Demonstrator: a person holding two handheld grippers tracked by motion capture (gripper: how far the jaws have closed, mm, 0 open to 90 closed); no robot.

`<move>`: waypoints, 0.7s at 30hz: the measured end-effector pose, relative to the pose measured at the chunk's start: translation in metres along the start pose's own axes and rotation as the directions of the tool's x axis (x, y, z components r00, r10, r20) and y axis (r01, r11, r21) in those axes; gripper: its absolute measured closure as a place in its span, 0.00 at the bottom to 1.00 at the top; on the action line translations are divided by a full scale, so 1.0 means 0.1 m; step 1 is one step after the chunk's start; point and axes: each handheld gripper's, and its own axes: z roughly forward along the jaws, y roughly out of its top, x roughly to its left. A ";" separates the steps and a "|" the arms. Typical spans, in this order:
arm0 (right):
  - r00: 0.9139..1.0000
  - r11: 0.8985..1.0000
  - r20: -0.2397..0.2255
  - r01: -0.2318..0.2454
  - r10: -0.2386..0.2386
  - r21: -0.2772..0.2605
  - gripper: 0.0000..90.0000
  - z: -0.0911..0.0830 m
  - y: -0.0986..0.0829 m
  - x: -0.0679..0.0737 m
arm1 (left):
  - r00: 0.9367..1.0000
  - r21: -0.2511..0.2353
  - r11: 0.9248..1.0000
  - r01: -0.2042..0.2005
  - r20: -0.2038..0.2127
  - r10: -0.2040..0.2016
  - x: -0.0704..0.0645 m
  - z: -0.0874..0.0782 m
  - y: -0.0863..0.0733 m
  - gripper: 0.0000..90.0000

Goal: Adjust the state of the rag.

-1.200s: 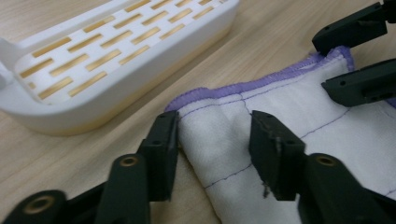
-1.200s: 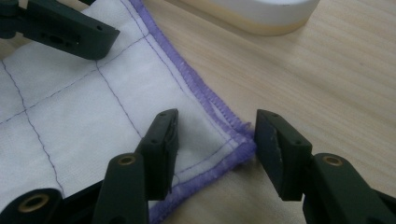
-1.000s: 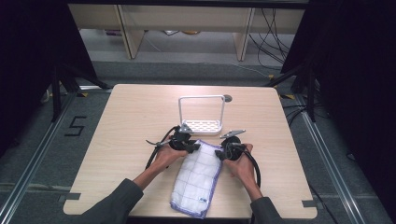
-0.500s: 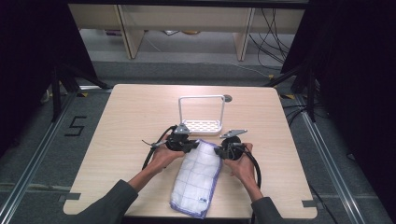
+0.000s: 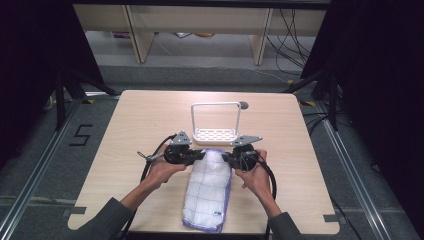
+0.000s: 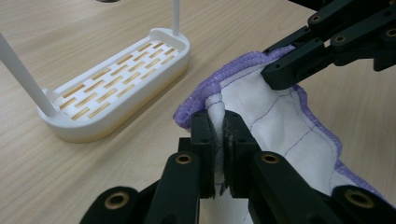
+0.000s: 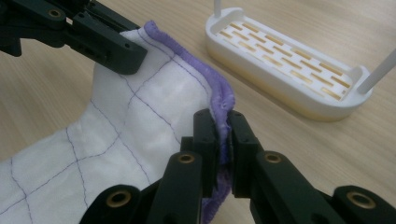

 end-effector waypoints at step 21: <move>0.999 0.997 -0.001 0.048 -0.048 -0.054 0.94 -0.15 0.11 0.10 | 1.000 -0.049 0.999 -0.002 0.003 0.003 -0.05 -0.20 0.06 0.93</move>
